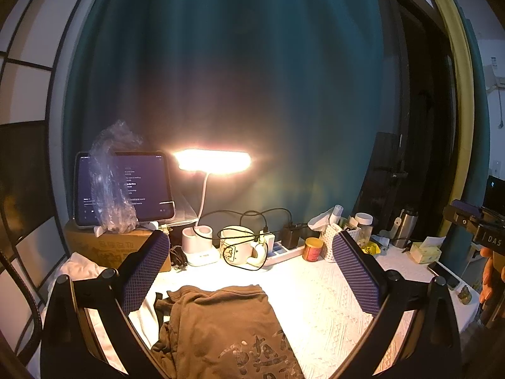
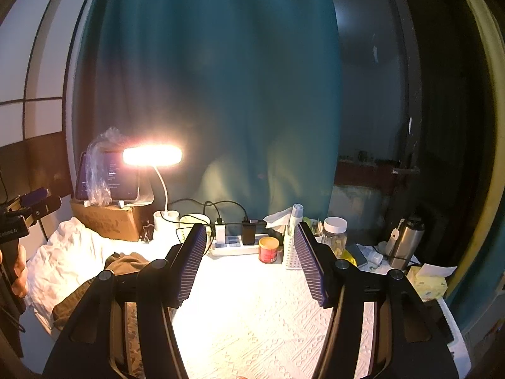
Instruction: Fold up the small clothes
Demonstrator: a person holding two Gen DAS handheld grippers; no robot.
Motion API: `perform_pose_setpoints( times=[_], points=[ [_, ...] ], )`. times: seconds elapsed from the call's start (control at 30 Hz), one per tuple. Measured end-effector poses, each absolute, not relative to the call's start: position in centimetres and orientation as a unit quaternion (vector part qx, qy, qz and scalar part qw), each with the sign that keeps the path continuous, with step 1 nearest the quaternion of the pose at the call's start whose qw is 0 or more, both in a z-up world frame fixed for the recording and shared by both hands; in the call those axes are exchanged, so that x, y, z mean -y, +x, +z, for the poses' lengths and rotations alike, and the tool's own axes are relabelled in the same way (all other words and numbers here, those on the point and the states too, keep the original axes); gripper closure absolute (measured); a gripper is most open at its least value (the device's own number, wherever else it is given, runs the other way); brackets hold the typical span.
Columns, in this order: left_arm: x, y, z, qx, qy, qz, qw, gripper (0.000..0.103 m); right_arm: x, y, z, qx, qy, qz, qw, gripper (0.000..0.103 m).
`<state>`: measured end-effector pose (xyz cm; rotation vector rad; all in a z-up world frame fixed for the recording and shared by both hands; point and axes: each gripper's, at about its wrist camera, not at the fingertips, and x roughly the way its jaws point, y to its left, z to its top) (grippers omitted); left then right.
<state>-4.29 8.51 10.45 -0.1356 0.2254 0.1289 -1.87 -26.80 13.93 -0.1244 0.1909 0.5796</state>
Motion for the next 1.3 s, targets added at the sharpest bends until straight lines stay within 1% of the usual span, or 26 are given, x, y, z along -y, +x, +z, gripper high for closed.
perform_pose_setpoints(
  times=[1.3],
  points=[
    [-8.7,-3.7,10.1,-0.118,-0.068,0.064,0.989,0.001,27.0,-0.6,13.3,-0.103,-0.058,0.286,0.951,0.042]
  ],
)
